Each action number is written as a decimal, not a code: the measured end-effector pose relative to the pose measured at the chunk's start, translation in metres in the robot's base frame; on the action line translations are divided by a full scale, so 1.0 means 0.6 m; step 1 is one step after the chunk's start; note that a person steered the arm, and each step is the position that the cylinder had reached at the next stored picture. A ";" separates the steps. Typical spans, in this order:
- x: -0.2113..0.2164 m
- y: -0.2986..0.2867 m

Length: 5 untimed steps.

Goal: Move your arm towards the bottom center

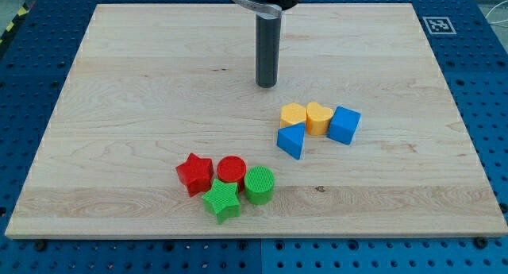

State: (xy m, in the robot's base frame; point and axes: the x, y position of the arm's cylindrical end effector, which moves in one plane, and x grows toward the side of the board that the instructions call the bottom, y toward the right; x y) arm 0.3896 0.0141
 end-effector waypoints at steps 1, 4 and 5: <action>0.000 -0.004; 0.030 -0.005; 0.038 -0.026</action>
State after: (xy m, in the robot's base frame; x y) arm 0.4126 -0.0017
